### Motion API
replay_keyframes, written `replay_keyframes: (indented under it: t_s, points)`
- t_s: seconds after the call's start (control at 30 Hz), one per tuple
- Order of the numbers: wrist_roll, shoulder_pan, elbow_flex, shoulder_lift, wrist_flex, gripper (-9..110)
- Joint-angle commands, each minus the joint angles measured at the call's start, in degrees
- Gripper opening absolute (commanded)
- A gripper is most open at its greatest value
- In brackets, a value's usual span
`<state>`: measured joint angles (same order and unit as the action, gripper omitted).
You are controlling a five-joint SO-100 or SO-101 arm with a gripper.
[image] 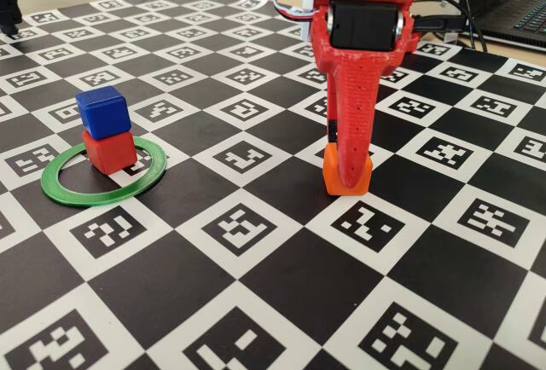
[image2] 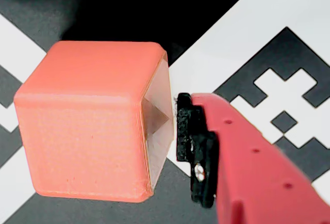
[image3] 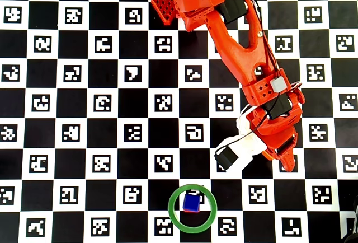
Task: Grab the red cube then put it in the green circle then put the blue cube on top and finally the orange cube on top
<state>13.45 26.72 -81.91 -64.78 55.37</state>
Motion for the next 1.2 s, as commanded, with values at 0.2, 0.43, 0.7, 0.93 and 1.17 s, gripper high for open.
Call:
replay_keyframes:
  t_s: [0.2, 0.43, 0.7, 0.93, 1.17]
  points:
    - [0.35, 1.41, 4.48, 0.97, 0.97, 41]
    - [0.35, 1.58, 4.83, 1.23, 0.97, 40]
    - [0.00, 1.49, 4.92, 1.23, 0.79, 35]
    - [-0.44, 1.67, 5.89, 1.58, 0.70, 24]
    - [-0.70, 2.02, 6.15, 1.32, 0.88, 16]
